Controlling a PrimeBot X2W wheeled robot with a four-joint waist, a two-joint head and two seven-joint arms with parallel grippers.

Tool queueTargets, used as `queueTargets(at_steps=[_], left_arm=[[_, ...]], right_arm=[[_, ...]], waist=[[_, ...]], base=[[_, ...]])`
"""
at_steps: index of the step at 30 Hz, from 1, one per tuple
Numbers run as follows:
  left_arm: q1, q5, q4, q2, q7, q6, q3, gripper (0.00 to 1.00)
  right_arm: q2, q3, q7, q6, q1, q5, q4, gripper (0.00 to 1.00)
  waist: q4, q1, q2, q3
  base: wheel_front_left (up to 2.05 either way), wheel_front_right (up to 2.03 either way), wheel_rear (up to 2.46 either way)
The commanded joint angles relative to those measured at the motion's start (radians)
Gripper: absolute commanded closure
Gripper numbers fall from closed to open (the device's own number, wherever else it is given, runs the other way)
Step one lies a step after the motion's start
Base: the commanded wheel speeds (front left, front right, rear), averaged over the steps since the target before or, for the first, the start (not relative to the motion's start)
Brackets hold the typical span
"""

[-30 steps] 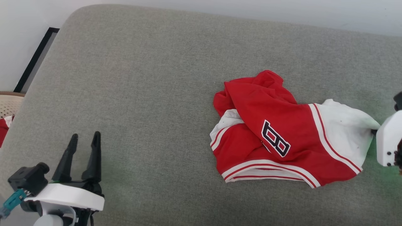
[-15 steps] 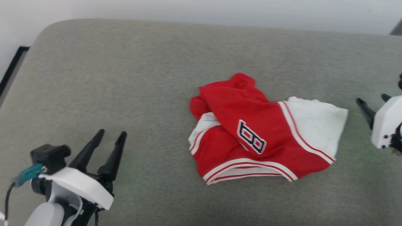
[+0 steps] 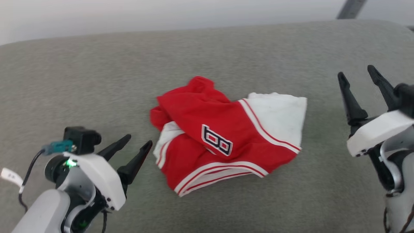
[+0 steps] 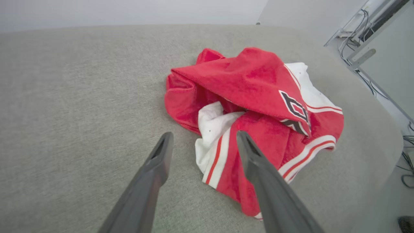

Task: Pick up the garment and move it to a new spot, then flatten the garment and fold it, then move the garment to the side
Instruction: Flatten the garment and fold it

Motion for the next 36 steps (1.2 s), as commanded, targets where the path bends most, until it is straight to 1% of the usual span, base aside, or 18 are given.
queueTargets(at_steps=[1, 4, 5, 6, 7, 11, 16, 20, 22, 23, 27, 31, 34, 36], left_arm=[[-0.031, 0.004, 0.006, 0.007, 0.027, -0.001, -0.010, 0.00], [-0.059, 0.002, 0.025, 0.012, 0.074, 0.003, -0.026, 0.00], [-0.071, 0.003, 0.030, 0.013, 0.086, 0.003, -0.031, 0.00], [-0.071, 0.003, 0.030, 0.013, 0.086, 0.003, -0.031, 0.00], [-0.091, 0.005, 0.043, 0.015, 0.112, 0.004, -0.040, 0.00], [-0.123, 0.010, 0.079, 0.022, 0.154, 0.021, -0.045, 0.00], [-0.147, 0.018, 0.137, 0.026, 0.203, 0.052, -0.054, 0.00], [-0.151, 0.011, 0.179, 0.022, 0.247, 0.076, -0.065, 0.00], [-0.156, 0.006, 0.193, 0.017, 0.258, 0.081, -0.068, 0.72], [-0.156, 0.001, 0.199, 0.014, 0.262, 0.086, -0.066, 1.00], [-0.160, -0.018, 0.198, 0.010, 0.259, 0.076, -0.059, 1.00], [-0.150, -0.037, 0.165, 0.024, 0.230, 0.085, -0.026, 1.00], [-0.130, -0.051, 0.122, 0.044, 0.206, 0.110, 0.013, 1.00], [-0.112, -0.053, 0.094, 0.069, 0.195, 0.129, 0.044, 1.00]], right_arm=[[0.024, -0.010, -0.041, -0.001, 0.022, -0.035, -0.026, 0.00], [0.084, -0.015, -0.092, -0.001, 0.054, -0.073, -0.065, 0.00], [0.097, -0.015, -0.104, -0.001, 0.063, -0.080, -0.071, 0.00], [0.097, -0.015, -0.104, -0.001, 0.063, -0.080, -0.071, 0.00], [0.121, -0.008, -0.127, -0.001, 0.080, -0.089, -0.083, 0.00], [0.169, -0.002, -0.150, -0.001, 0.115, -0.093, -0.098, 0.00], [0.199, -0.002, -0.152, -0.001, 0.144, -0.085, -0.101, 0.00], [0.208, -0.005, -0.149, -0.001, 0.157, -0.085, -0.106, 0.00], [0.209, -0.008, -0.149, -0.001, 0.158, -0.082, -0.105, 0.00], [0.210, -0.010, -0.149, -0.001, 0.156, -0.085, -0.104, 0.00], [0.207, -0.024, -0.152, -0.001, 0.152, -0.091, -0.105, 0.00], [0.206, -0.037, -0.151, -0.001, 0.153, -0.094, -0.110, 0.00], [0.203, -0.047, -0.147, -0.001, 0.158, -0.096, -0.113, 0.00], [0.203, -0.052, -0.144, -0.001, 0.162, -0.093, -0.113, 0.00]], waist=[[-0.046, 0.0000, 0.0000, 0.016], [-0.080, 0.0000, 0.0000, 0.027], [-0.090, 0.0000, 0.0000, 0.031], [-0.090, 0.0000, 0.0000, 0.031], [-0.108, 0.0000, 0.0000, 0.039], [-0.142, 0.0000, 0.0000, 0.057], [-0.171, 0.0000, 0.0000, 0.076], [-0.181, 0.0000, 0.0000, 0.083], [-0.183, 0.0000, 0.0000, 0.086], [-0.182, 0.0000, 0.0000, 0.087], [-0.167, 0.0000, 0.0000, 0.090], [-0.142, 0.0000, 0.0000, 0.086], [-0.119, 0.0000, 0.0000, 0.081], [-0.104, 0.0000, 0.0000, 0.078]], base=[[0.00, 0.00, 0.00], [0.00, 0.00, 0.00], [0.00, 0.00, 0.00], [0.00, 0.00, 0.00], [0.00, 0.00, 0.00], [0.00, 0.00, 0.00], [0.00, 0.00, 0.00], [0.00, 0.00, 0.00], [0.00, 0.00, 0.00], [0.00, 0.00, 0.00], [0.00, 0.00, 0.00], [0.00, 0.00, 0.00], [0.00, 0.00, 0.00], [0.00, 0.00, 0.00]])
